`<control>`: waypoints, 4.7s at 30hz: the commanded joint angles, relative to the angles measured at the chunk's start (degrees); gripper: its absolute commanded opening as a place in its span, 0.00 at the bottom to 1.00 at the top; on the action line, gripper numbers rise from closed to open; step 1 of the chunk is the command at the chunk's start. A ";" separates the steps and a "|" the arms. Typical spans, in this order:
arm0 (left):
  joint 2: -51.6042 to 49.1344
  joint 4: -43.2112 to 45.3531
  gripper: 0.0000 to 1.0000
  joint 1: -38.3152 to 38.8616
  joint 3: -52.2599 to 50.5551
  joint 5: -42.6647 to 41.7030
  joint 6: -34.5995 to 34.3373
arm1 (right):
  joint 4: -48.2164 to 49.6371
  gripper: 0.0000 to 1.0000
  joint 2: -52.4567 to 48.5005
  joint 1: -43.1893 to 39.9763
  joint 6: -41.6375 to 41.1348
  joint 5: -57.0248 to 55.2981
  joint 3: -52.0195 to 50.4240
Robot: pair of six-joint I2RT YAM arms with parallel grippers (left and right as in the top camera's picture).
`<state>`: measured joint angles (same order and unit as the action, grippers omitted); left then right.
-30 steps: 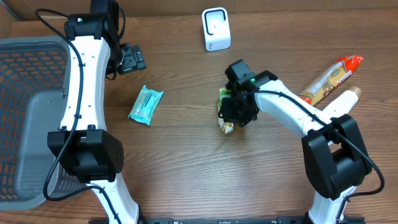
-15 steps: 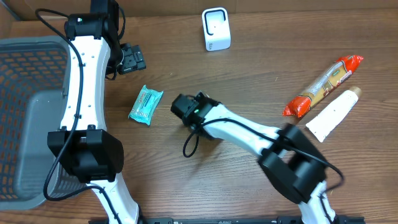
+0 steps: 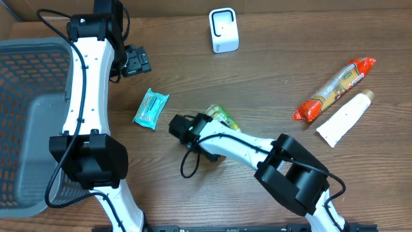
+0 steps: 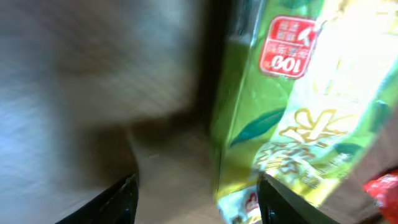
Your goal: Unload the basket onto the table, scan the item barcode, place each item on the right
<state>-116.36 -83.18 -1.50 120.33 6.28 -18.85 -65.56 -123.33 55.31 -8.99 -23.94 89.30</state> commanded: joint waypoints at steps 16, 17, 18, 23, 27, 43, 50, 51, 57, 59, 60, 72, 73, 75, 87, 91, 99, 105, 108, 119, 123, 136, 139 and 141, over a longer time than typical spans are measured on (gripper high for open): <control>-0.55 -0.11 1.00 0.02 -0.17 0.52 1.07 | -8.68 0.77 4.44 -18.43 14.25 27.63 9.51; -0.55 -0.11 0.99 0.02 -0.17 0.52 1.07 | -8.44 0.77 4.44 -18.43 15.10 27.74 8.48; -0.55 -0.11 1.00 0.02 -0.17 0.52 1.07 | -7.65 0.78 4.44 -18.34 15.50 27.71 6.67; -0.55 -0.11 1.00 0.02 -0.17 0.52 1.07 | -3.15 0.77 4.44 -17.88 15.52 27.65 2.05; -0.55 -0.11 0.99 0.02 -0.17 0.52 1.07 | 1.77 0.77 4.39 -17.88 15.50 27.63 -2.12; -0.55 -0.11 0.99 0.02 -0.17 0.52 1.07 | 3.76 0.04 4.50 -18.01 15.04 27.71 -2.69; -0.55 -0.11 1.00 0.02 -0.17 0.52 1.07 | -1.46 0.04 7.30 -21.20 17.09 40.22 5.81; -0.55 -0.11 1.00 0.02 -0.17 0.52 1.07 | -2.23 0.04 8.13 -22.23 17.53 43.10 7.19; -0.55 -0.11 0.99 0.02 -0.17 0.52 1.07 | -3.56 0.04 12.83 -31.58 20.00 67.21 12.66; -0.55 -0.11 1.00 0.02 -0.17 0.52 1.07 | -3.10 0.04 13.90 -35.74 20.00 78.60 13.00; -0.55 -0.11 1.00 0.02 -0.17 0.52 1.07 | -3.02 0.04 14.19 -37.70 20.04 83.89 13.00; -0.55 -0.11 1.00 0.02 -0.17 0.52 1.07 | -0.61 0.04 14.38 -47.82 22.56 113.90 13.07; -0.55 -0.11 0.99 0.02 -0.17 0.52 1.07 | 0.04 0.04 14.38 -47.76 22.53 113.87 13.14; -0.55 -0.11 1.00 0.02 -0.17 0.52 1.07 | 0.63 0.04 14.47 -47.60 22.49 113.74 13.14; -0.55 -0.11 1.00 0.02 -0.17 0.52 1.07 | 7.06 0.04 14.40 -35.60 4.26 35.95 20.94; -0.55 -0.11 0.99 0.02 -0.17 0.52 1.09 | 15.47 0.04 11.67 -31.26 8.41 12.07 20.92; -0.55 -0.11 1.00 0.02 -0.17 0.52 1.09 | 42.12 0.04 2.12 -30.82 27.15 -6.29 20.92; -0.55 -0.11 0.99 0.02 -0.17 0.52 1.07 | 56.11 0.04 -4.98 -31.17 55.45 -6.88 20.92; -0.55 -0.11 1.00 0.02 -0.17 0.52 1.07 | 58.93 0.04 -8.31 -30.93 62.45 -6.91 20.92; -0.55 -0.11 0.99 0.02 -0.17 0.52 1.07 | 68.52 0.04 -14.51 -31.19 69.57 -8.02 20.92; -0.55 -0.11 1.00 0.02 -0.17 0.52 1.07 | 68.52 0.04 -14.51 -31.71 69.53 -8.41 20.92; -0.55 -0.11 1.00 0.02 -0.17 0.52 1.07 | 68.28 0.04 -14.51 -31.69 69.46 -9.64 20.92; -0.55 -0.11 1.00 0.02 -0.17 0.52 1.07 | 68.28 0.04 -14.49 -31.65 69.48 -9.64 20.92; -0.55 -0.11 0.99 0.02 -0.17 0.52 1.07 | 68.28 0.04 -14.49 -31.65 69.48 -9.64 20.92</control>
<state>-116.36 -83.18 -1.50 120.33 6.28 -18.85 1.50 -139.20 23.66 61.52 -32.60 108.12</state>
